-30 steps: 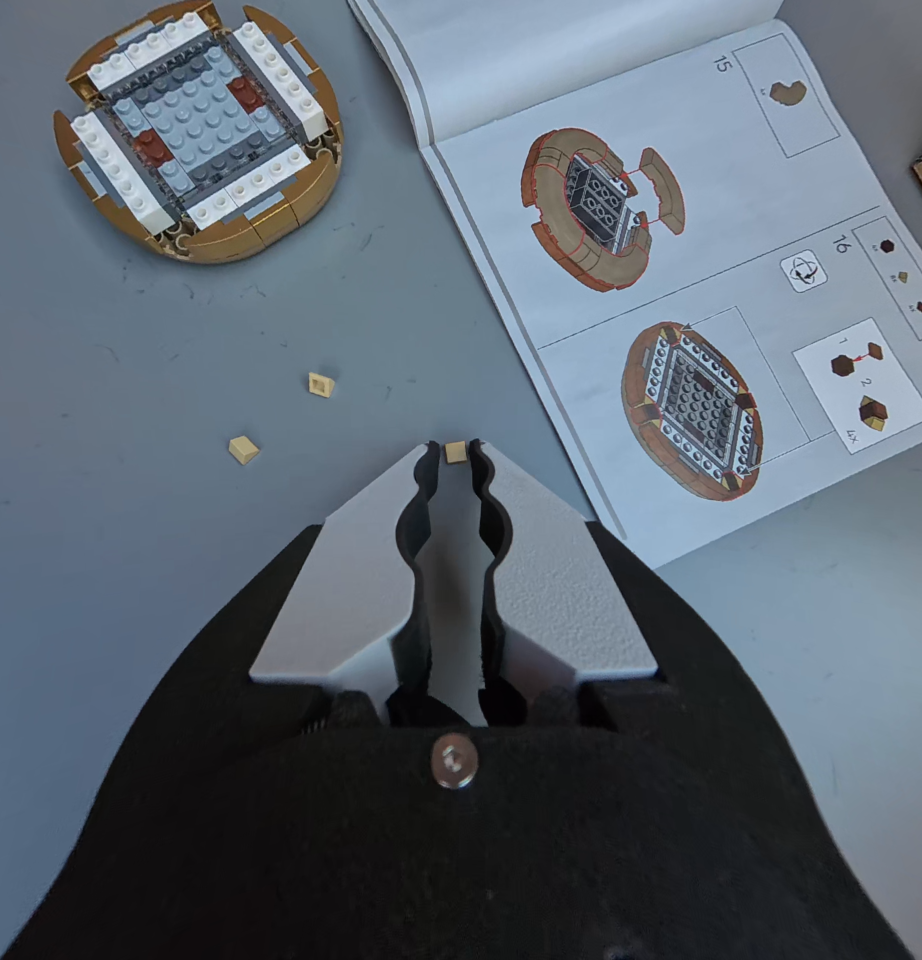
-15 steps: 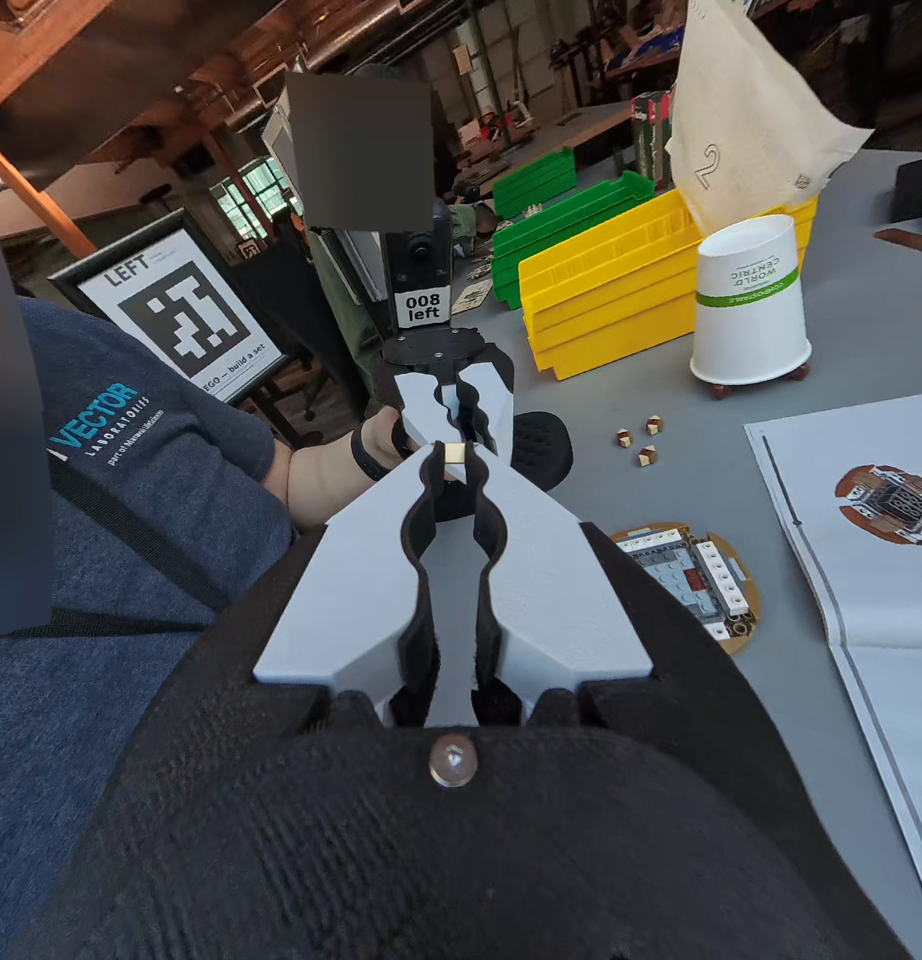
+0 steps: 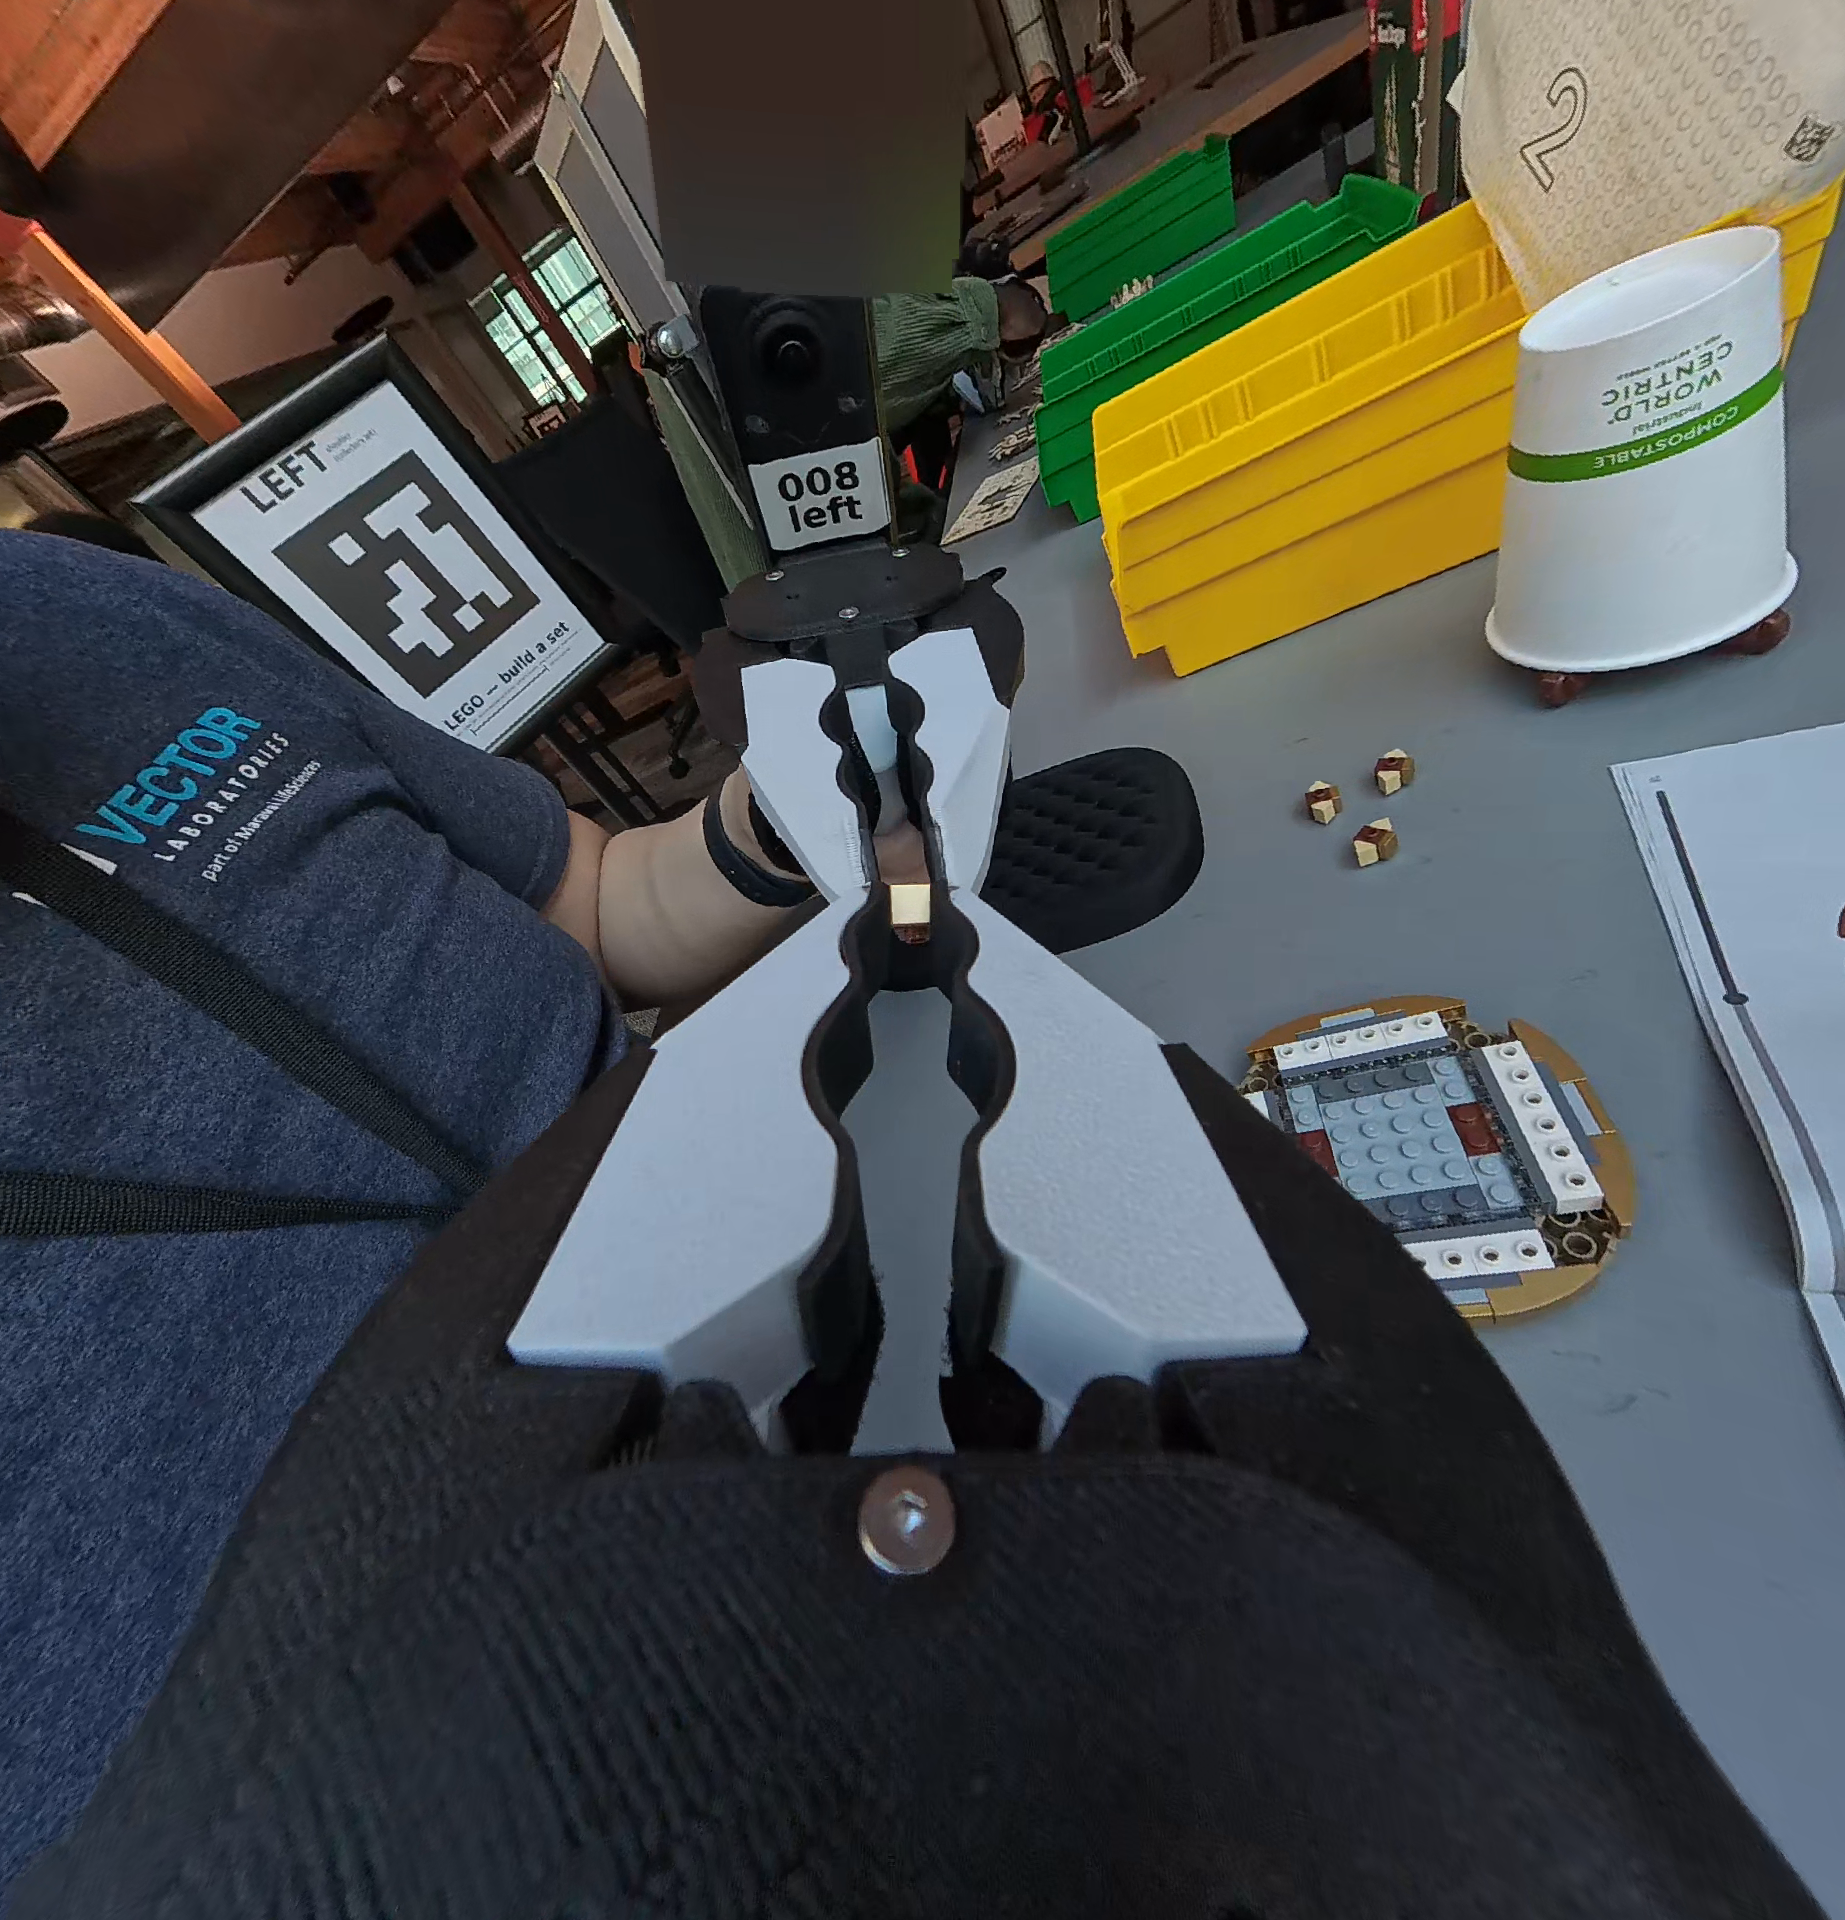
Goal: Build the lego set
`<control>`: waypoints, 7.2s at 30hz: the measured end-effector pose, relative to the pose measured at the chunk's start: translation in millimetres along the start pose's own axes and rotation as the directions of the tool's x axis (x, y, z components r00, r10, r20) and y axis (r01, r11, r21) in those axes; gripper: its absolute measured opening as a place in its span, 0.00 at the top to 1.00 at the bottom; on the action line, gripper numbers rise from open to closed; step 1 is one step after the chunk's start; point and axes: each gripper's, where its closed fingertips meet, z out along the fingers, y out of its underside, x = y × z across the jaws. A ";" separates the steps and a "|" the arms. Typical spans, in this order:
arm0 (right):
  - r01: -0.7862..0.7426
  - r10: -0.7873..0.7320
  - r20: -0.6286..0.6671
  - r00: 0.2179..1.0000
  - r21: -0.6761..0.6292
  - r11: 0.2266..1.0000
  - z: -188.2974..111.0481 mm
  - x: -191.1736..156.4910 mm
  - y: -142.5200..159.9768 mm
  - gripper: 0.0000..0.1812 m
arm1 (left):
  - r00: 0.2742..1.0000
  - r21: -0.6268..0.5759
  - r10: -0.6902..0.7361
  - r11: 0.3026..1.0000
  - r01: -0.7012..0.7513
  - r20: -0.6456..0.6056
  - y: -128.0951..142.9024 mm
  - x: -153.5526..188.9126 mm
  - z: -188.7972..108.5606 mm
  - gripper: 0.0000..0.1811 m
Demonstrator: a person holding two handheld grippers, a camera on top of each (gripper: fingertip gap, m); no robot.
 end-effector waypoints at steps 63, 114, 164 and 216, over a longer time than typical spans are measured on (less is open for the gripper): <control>0.168 -0.186 -0.080 0.979 -0.194 0.967 -3.0 9.5 21.5 0.84 | 0.975 -0.096 -0.202 0.976 0.193 -0.096 18.6 -3.2 11.0 0.95; 0.797 -0.845 -0.315 0.432 -0.306 0.521 27.1 1.0 -22.1 0.92 | 0.774 0.006 -0.497 0.840 0.542 -0.391 -30.4 6.5 -16.1 0.95; 0.810 -0.785 -0.620 0.009 -0.456 0.370 -36.3 37.3 -155.0 0.93 | 0.912 0.042 -0.146 0.984 0.175 -0.383 -162.2 -33.9 14.7 0.91; 0.915 -0.848 -0.525 0.074 -0.303 0.267 -33.0 17.1 -139.2 0.92 | 0.819 -0.061 -0.204 0.977 0.204 -0.536 -142.6 -22.3 21.5 0.95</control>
